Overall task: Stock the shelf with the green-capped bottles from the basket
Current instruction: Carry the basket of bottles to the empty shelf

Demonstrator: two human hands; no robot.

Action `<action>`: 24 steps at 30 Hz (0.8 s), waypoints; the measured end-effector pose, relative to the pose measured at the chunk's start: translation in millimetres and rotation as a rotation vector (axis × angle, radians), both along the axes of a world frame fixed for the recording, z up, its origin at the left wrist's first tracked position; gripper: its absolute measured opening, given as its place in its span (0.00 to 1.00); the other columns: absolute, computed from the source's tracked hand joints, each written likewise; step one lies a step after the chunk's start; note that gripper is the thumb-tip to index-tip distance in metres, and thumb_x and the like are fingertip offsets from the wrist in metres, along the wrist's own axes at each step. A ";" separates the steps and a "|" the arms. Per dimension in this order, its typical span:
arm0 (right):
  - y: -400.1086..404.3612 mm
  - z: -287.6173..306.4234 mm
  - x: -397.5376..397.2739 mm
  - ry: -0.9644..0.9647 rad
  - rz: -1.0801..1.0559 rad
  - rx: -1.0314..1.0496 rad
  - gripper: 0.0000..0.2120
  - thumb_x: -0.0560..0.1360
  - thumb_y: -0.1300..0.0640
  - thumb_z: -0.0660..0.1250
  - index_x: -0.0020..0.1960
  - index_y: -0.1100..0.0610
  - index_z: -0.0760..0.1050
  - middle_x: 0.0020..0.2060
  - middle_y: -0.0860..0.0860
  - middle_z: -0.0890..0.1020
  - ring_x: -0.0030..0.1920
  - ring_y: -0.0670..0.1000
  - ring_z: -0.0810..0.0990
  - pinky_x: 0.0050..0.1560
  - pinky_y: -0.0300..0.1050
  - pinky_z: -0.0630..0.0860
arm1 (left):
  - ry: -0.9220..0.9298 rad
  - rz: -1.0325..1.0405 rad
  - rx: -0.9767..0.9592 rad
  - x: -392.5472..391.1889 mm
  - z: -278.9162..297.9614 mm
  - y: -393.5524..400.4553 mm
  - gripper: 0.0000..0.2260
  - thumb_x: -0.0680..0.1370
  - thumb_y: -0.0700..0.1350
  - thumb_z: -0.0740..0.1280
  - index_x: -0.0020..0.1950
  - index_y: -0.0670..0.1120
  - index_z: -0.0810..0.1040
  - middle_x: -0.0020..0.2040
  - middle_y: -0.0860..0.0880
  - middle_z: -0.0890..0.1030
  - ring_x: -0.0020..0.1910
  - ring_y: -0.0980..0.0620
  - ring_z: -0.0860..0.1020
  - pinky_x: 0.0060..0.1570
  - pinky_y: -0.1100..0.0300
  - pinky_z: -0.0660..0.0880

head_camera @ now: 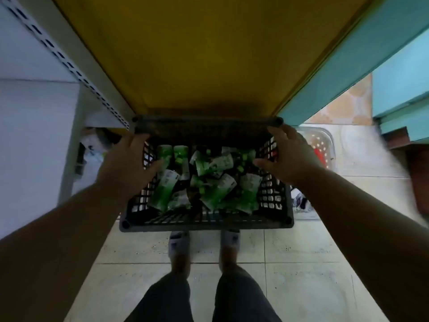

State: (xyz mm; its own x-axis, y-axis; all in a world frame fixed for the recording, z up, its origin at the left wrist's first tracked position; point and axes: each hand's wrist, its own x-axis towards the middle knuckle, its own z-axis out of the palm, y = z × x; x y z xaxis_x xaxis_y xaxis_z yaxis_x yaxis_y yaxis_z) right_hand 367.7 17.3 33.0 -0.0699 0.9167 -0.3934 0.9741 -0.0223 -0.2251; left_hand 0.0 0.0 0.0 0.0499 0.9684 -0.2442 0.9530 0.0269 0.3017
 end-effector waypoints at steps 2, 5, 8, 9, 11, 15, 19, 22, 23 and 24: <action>2.3 -30.6 8.6 0.014 -0.062 0.000 0.45 0.71 0.36 0.71 0.80 0.48 0.53 0.79 0.55 0.55 0.76 0.62 0.58 0.73 0.63 0.62 | 0.037 0.025 0.047 -10.8 -32.4 2.6 0.33 0.74 0.59 0.73 0.72 0.43 0.69 0.66 0.35 0.72 0.61 0.31 0.73 0.55 0.36 0.75; 0.1 -80.0 32.9 0.029 -0.165 -0.022 0.45 0.70 0.34 0.71 0.79 0.42 0.52 0.78 0.57 0.58 0.76 0.63 0.60 0.72 0.65 0.64 | 0.162 0.058 0.062 -28.8 -77.7 -4.0 0.33 0.74 0.63 0.67 0.72 0.45 0.69 0.67 0.32 0.70 0.60 0.27 0.72 0.54 0.34 0.75; -2.8 -112.1 44.3 0.079 -0.207 -0.053 0.44 0.70 0.34 0.70 0.78 0.35 0.47 0.75 0.57 0.61 0.72 0.63 0.67 0.67 0.63 0.70 | 0.150 0.109 -0.009 -40.0 -112.8 -8.6 0.34 0.74 0.65 0.63 0.76 0.50 0.64 0.71 0.34 0.66 0.64 0.28 0.69 0.57 0.33 0.73; -5.0 -120.4 46.4 0.102 -0.216 -0.073 0.44 0.71 0.35 0.70 0.78 0.34 0.46 0.75 0.57 0.62 0.71 0.63 0.69 0.65 0.61 0.72 | 0.123 0.112 -0.041 -43.8 -124.3 -8.2 0.34 0.75 0.65 0.64 0.76 0.52 0.62 0.71 0.35 0.66 0.65 0.28 0.69 0.57 0.33 0.73; -11.6 -133.6 48.8 0.141 -0.238 -0.079 0.44 0.72 0.38 0.71 0.77 0.32 0.45 0.73 0.58 0.65 0.68 0.62 0.73 0.63 0.58 0.74 | 0.020 0.137 -0.059 -46.2 -138.6 -7.9 0.33 0.75 0.62 0.69 0.76 0.53 0.62 0.68 0.35 0.69 0.61 0.29 0.72 0.55 0.35 0.75; -22.5 -148.2 52.7 0.318 -0.317 0.007 0.45 0.73 0.46 0.73 0.79 0.36 0.48 0.65 0.49 0.77 0.56 0.48 0.79 0.59 0.47 0.75 | -0.280 0.259 0.038 -48.9 -142.7 -7.0 0.31 0.75 0.53 0.73 0.71 0.70 0.62 0.66 0.47 0.76 0.60 0.46 0.78 0.57 0.40 0.77; -26.1 -155.2 57.6 0.459 -0.367 0.008 0.48 0.72 0.54 0.76 0.78 0.34 0.47 0.60 0.46 0.79 0.48 0.45 0.82 0.56 0.54 0.80 | -0.453 0.372 -0.008 -55.4 -148.2 -7.3 0.42 0.74 0.45 0.75 0.78 0.67 0.54 0.53 0.57 0.81 0.47 0.52 0.82 0.49 0.43 0.80; -29.9 -159.7 60.9 0.593 -0.456 0.031 0.49 0.73 0.60 0.75 0.77 0.32 0.48 0.57 0.42 0.79 0.50 0.49 0.83 0.49 0.62 0.82 | -0.492 0.453 -0.060 -59.5 -151.6 -6.8 0.49 0.74 0.43 0.76 0.78 0.70 0.45 0.45 0.62 0.82 0.43 0.59 0.81 0.50 0.44 0.80; -29.9 -160.5 60.1 0.614 -0.486 0.034 0.48 0.73 0.59 0.75 0.77 0.32 0.48 0.57 0.39 0.79 0.51 0.47 0.83 0.50 0.60 0.83 | -0.497 0.441 -0.069 -59.7 -152.6 -5.5 0.49 0.74 0.44 0.76 0.77 0.72 0.45 0.45 0.61 0.82 0.41 0.58 0.81 0.50 0.42 0.80; -29.3 -159.9 58.4 0.626 -0.504 0.036 0.48 0.73 0.58 0.75 0.78 0.33 0.48 0.58 0.39 0.78 0.52 0.45 0.82 0.51 0.59 0.83 | -0.501 0.434 -0.081 -58.0 -150.3 -4.9 0.49 0.74 0.44 0.76 0.76 0.73 0.45 0.46 0.56 0.83 0.38 0.53 0.81 0.48 0.40 0.80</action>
State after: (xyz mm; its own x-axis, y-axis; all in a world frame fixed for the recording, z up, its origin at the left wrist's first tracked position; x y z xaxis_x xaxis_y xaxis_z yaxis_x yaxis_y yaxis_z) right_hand 426.1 -12.0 -126.9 0.1579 0.9083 -0.3874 0.5412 -0.4078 -0.7354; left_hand -58.0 -4.9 -150.3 -0.2134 0.9059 -0.3657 0.5959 0.4173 0.6861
